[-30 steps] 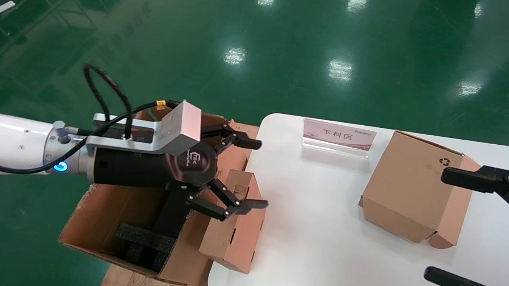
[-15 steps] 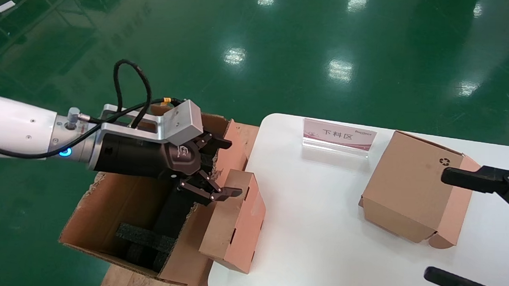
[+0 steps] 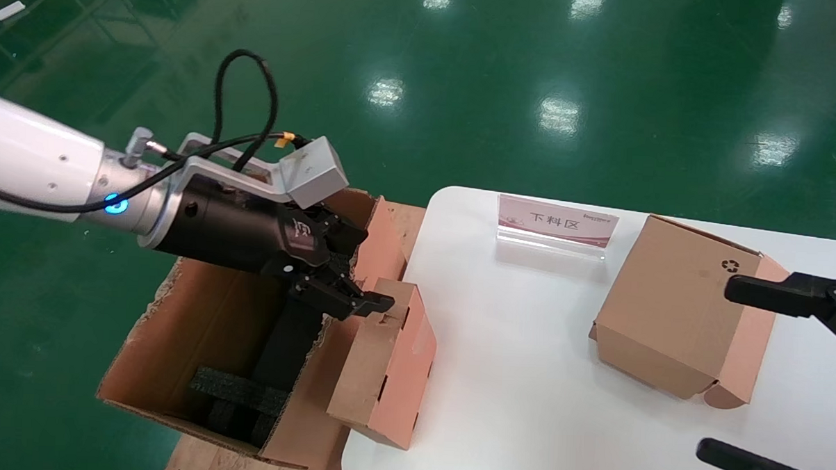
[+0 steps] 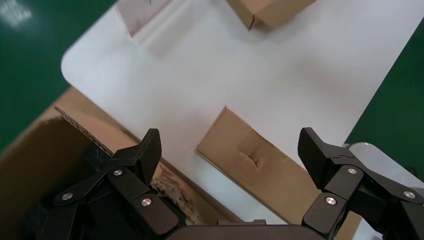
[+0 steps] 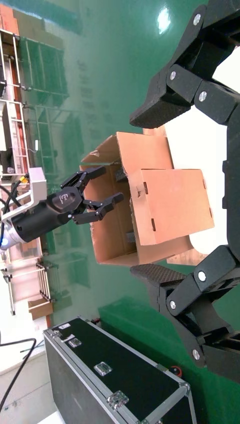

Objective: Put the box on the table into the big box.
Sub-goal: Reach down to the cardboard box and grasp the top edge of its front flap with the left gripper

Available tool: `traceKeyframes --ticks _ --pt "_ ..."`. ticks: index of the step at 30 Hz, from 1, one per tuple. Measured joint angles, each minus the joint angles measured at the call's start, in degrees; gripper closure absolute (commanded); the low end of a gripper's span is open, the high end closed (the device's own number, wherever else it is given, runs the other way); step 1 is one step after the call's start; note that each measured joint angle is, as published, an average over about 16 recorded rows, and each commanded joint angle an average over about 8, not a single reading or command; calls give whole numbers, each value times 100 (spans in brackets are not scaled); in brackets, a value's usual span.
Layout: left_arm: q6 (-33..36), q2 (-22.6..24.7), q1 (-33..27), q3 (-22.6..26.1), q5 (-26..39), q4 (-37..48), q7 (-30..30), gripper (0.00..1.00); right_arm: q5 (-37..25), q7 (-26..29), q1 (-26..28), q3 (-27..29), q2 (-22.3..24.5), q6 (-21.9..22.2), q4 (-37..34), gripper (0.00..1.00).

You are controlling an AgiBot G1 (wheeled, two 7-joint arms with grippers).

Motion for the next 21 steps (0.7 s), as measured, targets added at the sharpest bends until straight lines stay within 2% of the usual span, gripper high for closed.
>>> traceKeyframes --ticks 11,21 --pt "840 854 -1461 1558 959 -299 -2121 0 0 0 0 0 0 0 0 0" --pt "1220 1403 -2249 2450 997 -390 -3211 0 0 0 0 0 0 0 0 0"
